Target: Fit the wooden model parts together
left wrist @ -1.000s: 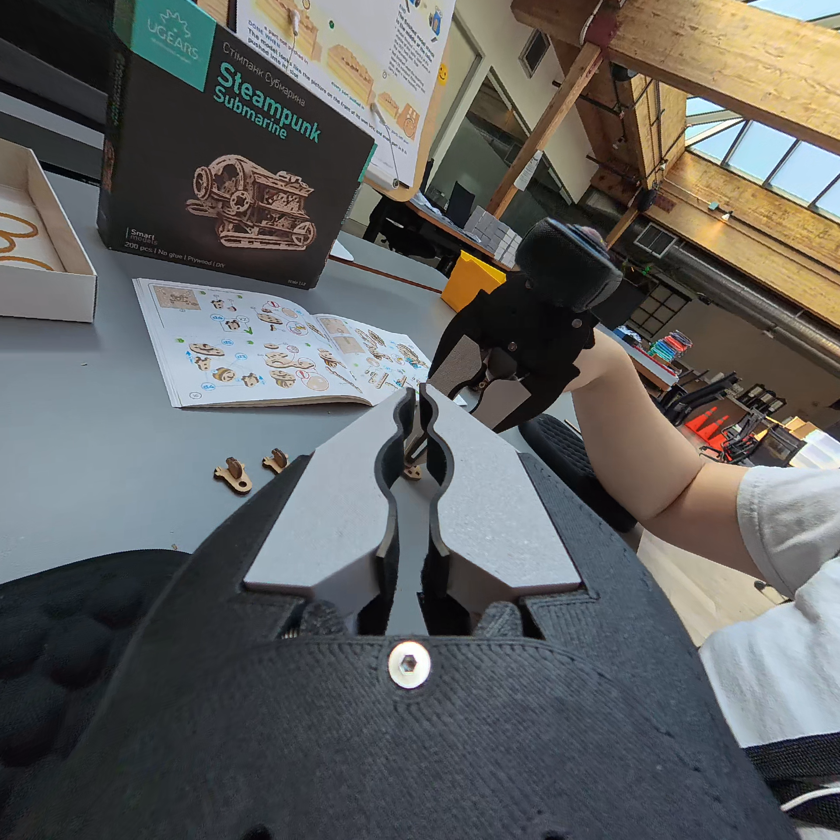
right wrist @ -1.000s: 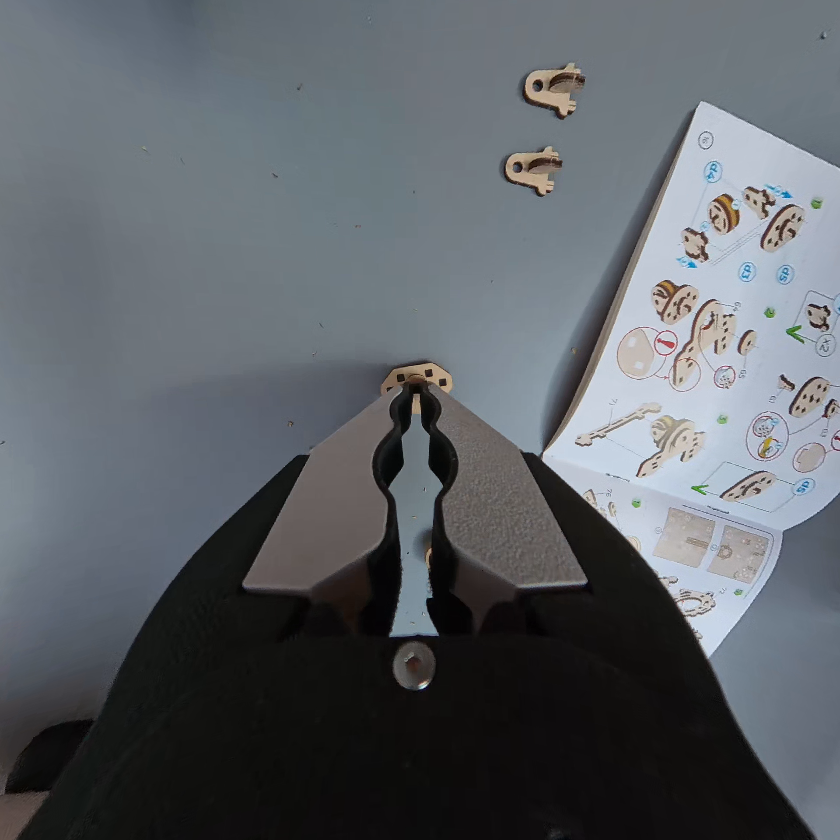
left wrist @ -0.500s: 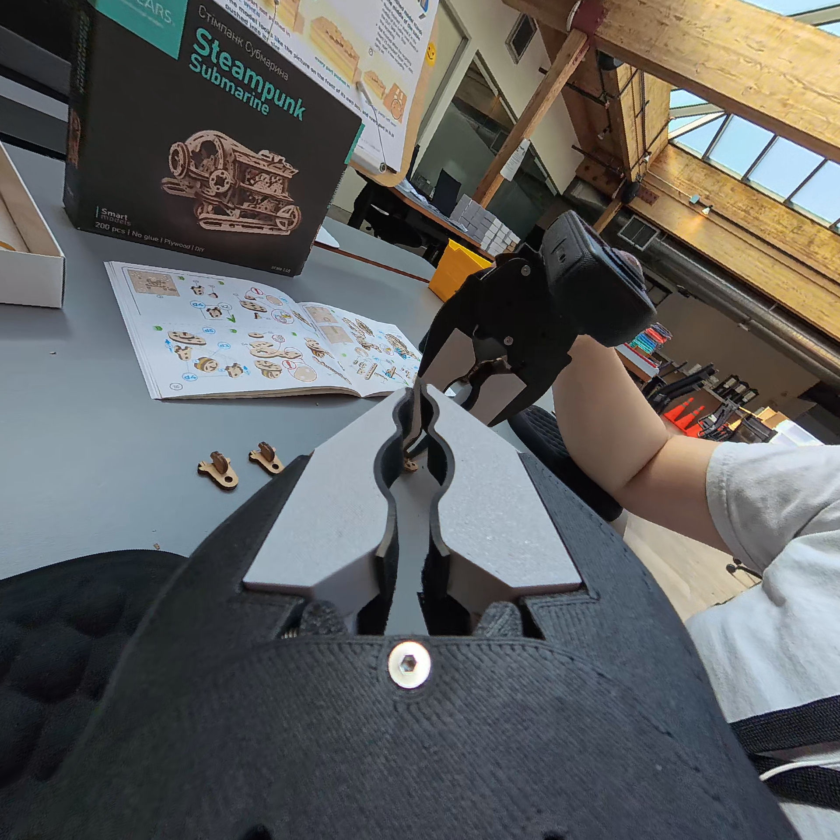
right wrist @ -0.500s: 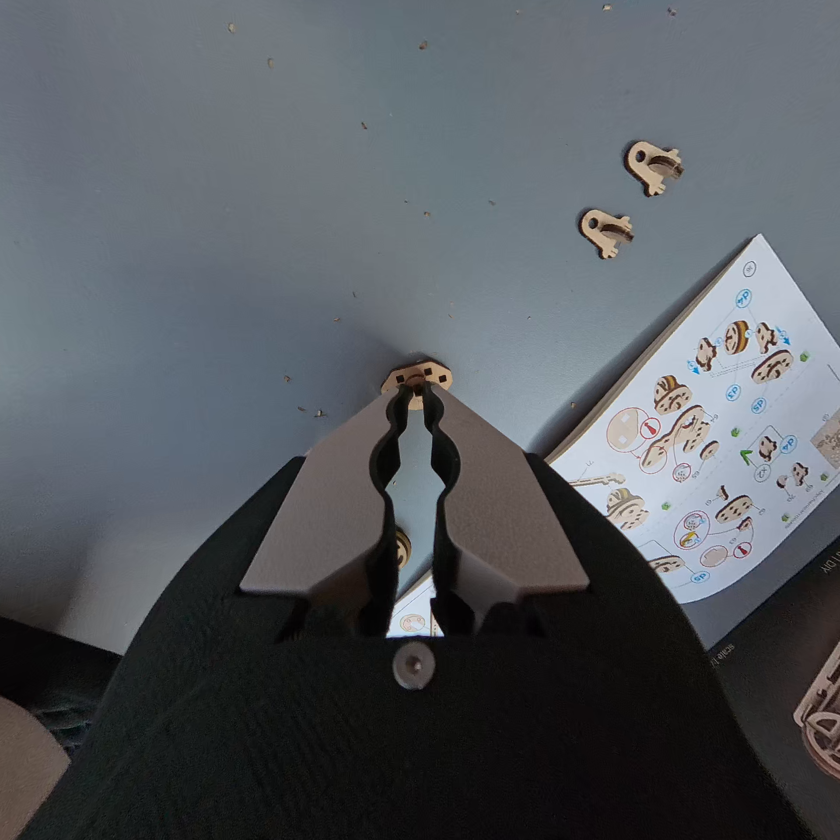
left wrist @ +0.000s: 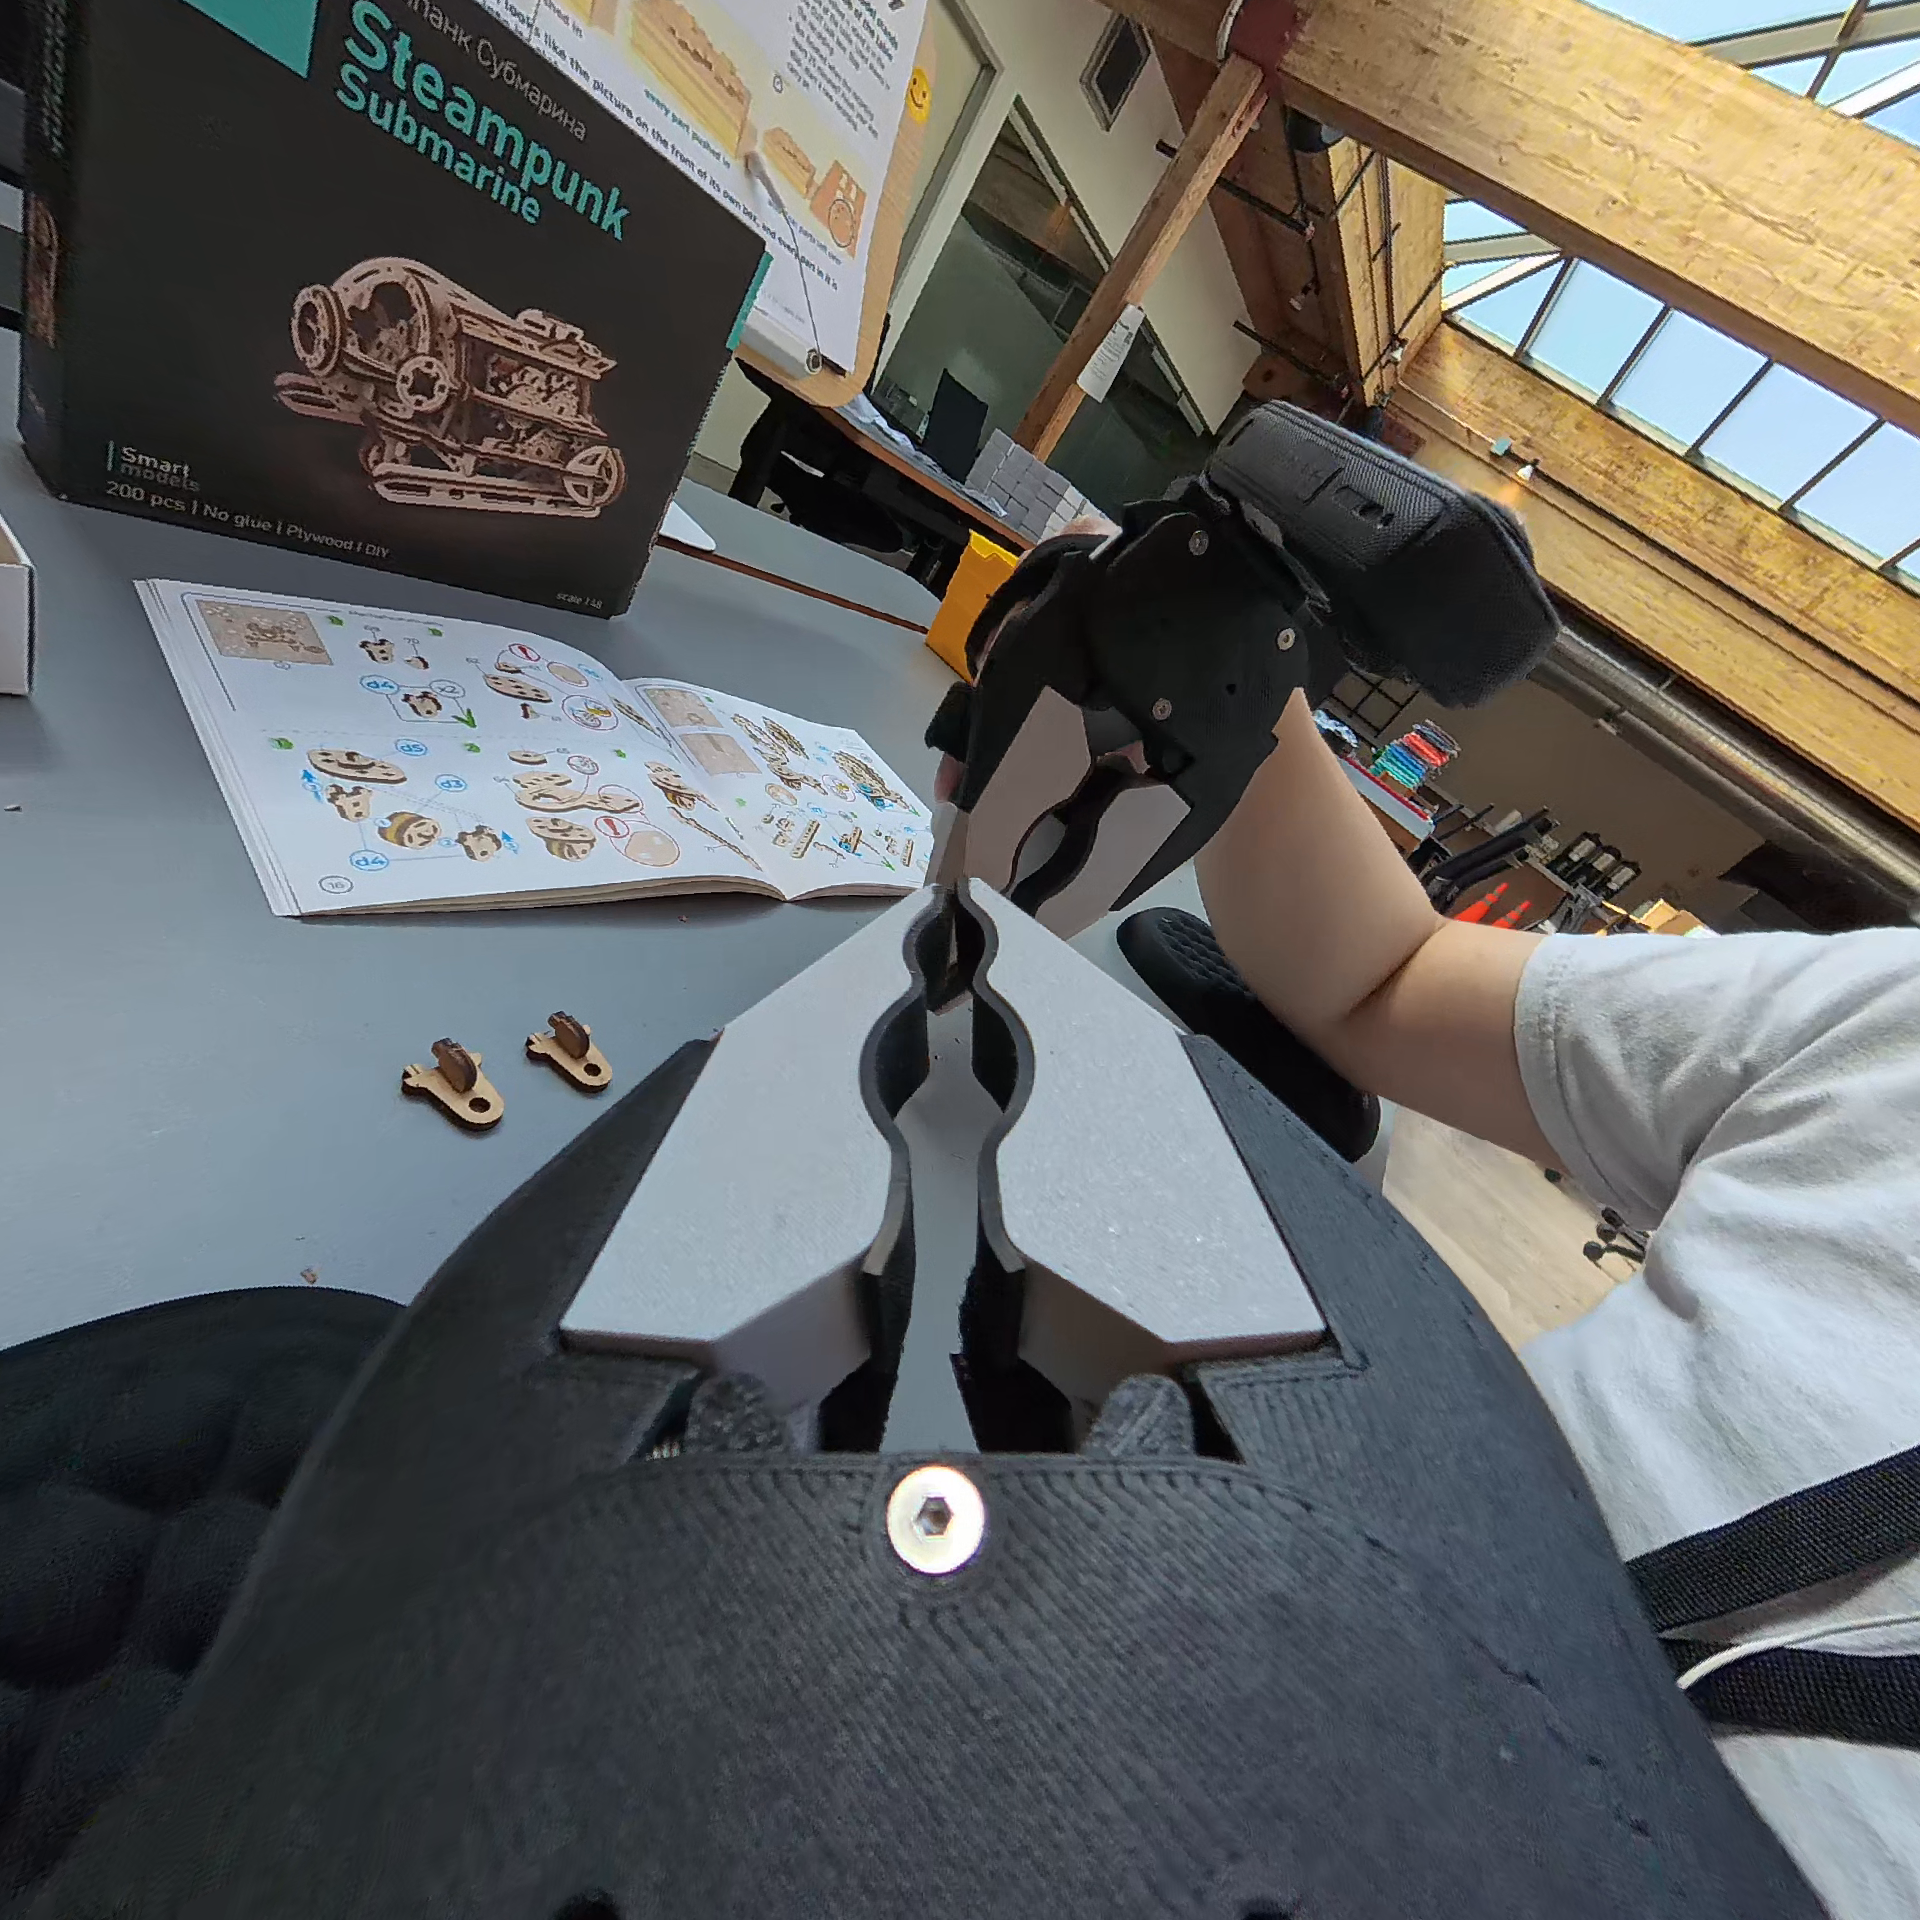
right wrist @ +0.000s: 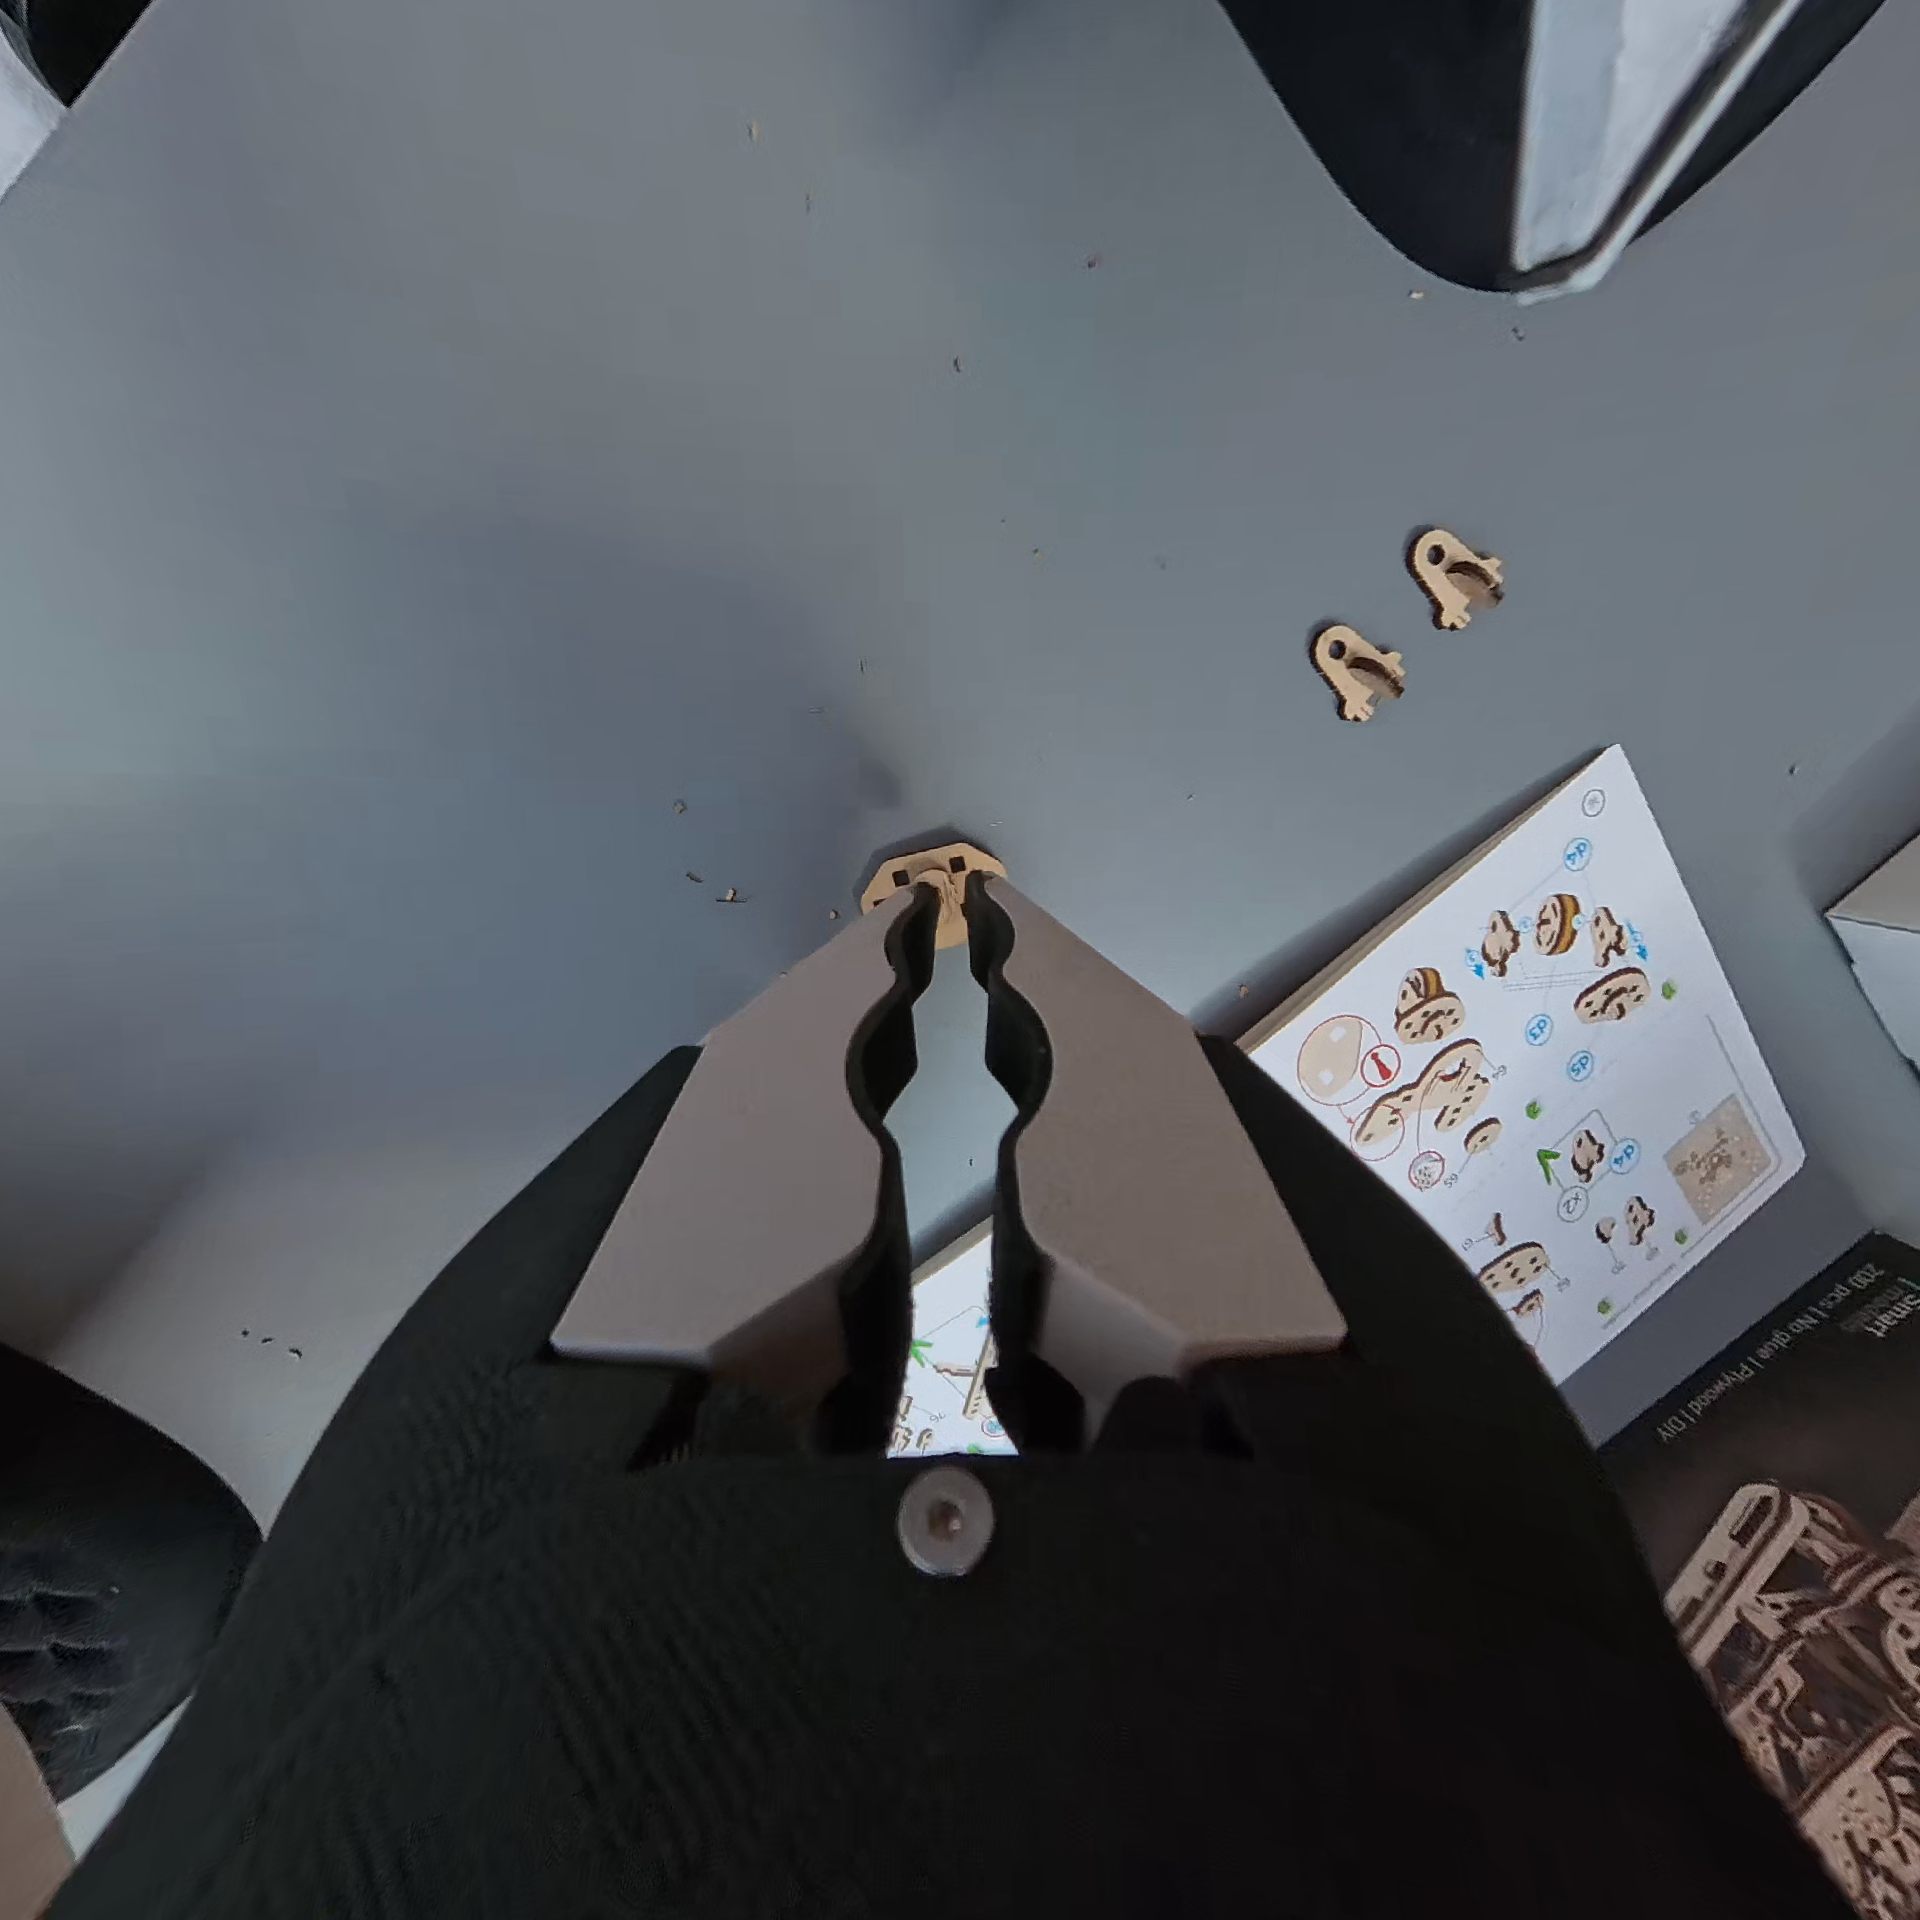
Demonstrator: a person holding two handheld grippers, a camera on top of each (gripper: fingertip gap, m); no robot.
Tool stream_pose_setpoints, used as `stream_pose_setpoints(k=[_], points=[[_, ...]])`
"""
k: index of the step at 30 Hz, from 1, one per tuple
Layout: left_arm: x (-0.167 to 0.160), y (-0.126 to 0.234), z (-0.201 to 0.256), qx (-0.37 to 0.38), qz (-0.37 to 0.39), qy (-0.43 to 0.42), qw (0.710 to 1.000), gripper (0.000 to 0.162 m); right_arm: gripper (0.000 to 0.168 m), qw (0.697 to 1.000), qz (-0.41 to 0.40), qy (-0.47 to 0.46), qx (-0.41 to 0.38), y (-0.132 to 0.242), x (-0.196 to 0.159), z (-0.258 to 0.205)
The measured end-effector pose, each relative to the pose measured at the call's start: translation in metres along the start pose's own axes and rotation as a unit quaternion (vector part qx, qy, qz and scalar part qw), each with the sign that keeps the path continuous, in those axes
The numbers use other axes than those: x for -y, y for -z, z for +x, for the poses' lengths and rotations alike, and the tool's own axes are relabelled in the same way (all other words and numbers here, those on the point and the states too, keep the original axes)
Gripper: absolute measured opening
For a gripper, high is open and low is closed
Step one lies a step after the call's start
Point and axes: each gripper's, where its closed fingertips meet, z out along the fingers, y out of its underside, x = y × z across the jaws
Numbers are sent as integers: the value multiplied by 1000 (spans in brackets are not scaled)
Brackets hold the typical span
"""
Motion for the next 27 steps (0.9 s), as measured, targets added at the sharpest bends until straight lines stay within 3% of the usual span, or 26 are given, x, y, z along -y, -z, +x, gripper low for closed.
stream_pose_setpoints(k=[7,27], points=[[11,9,2,-10,50,-5,999,0,8,998,-30,46,16,-3,-1,-5],[12,11,5,-11,57,-20,998,0,5,997,-53,49,22,-9,-9,-4]])
